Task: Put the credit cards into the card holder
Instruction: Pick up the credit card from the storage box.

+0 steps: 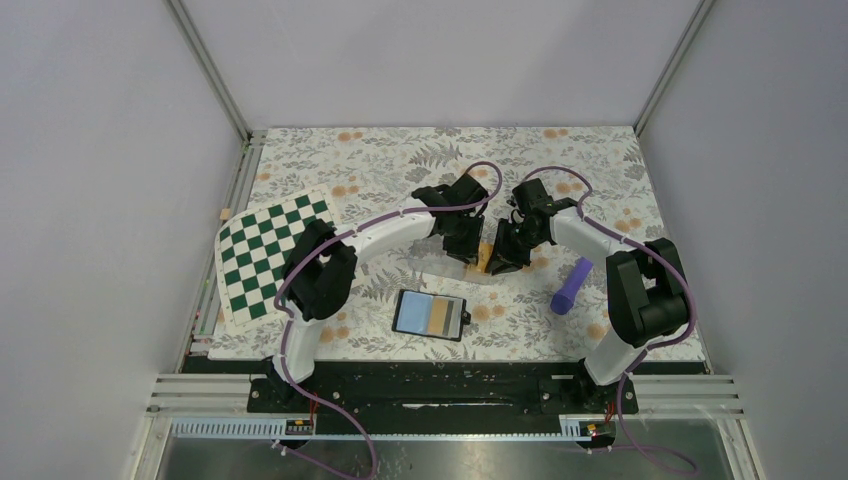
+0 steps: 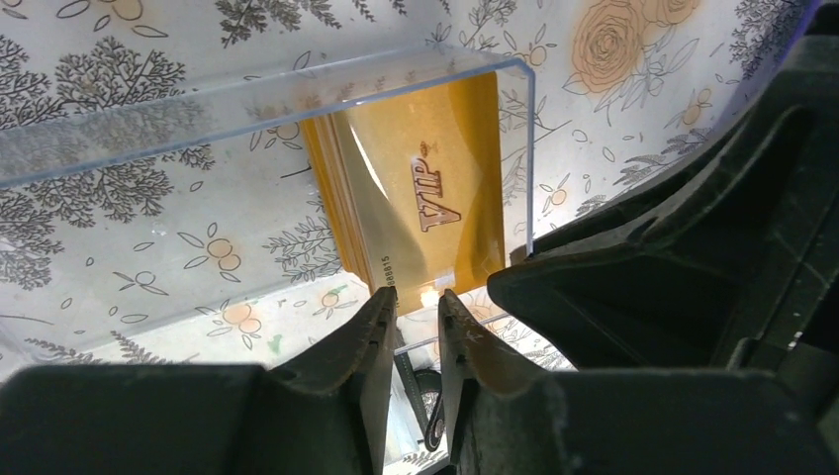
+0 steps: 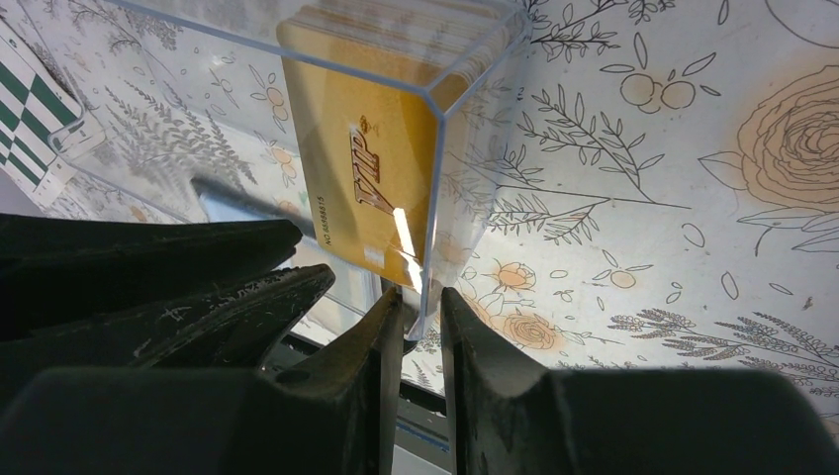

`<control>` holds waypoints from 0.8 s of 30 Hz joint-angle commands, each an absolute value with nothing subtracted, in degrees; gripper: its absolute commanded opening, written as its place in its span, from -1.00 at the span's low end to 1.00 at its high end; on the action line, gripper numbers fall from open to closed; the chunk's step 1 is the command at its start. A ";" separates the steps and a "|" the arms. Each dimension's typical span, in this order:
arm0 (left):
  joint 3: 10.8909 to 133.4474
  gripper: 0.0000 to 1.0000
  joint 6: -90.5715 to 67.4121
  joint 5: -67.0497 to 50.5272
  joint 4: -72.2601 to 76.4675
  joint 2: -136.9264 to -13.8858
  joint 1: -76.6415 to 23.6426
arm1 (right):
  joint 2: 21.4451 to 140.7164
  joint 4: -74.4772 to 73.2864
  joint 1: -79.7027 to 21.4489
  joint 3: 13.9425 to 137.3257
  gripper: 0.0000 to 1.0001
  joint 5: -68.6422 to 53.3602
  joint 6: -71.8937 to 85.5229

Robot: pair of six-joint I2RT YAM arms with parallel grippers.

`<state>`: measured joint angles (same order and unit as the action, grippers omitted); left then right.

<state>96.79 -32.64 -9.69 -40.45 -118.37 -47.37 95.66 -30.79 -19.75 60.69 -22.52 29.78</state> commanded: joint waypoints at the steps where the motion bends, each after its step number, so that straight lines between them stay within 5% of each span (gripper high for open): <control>1: 99.27 -0.53 -32.55 -6.40 -40.56 -118.12 -47.37 | 95.00 -31.07 -19.60 60.90 -0.45 -24.91 29.18; 11: 99.92 -0.65 -33.51 -8.17 -41.24 -122.30 -47.30 | 95.45 -31.12 -19.61 60.67 -0.45 -25.31 28.90; 17: 100.02 -1.00 -32.81 -8.50 -40.45 -120.83 -47.78 | 95.37 -31.11 -19.60 60.73 -0.45 -25.56 28.92; 21: 99.97 -1.00 -32.92 -9.04 -39.96 -119.88 -47.83 | 95.38 -31.11 -19.60 60.65 -0.45 -25.60 28.92; 24: 99.36 -0.70 -33.24 -6.28 -39.95 -118.65 -47.82 | 95.31 -31.12 -19.56 60.49 -0.45 -25.65 28.92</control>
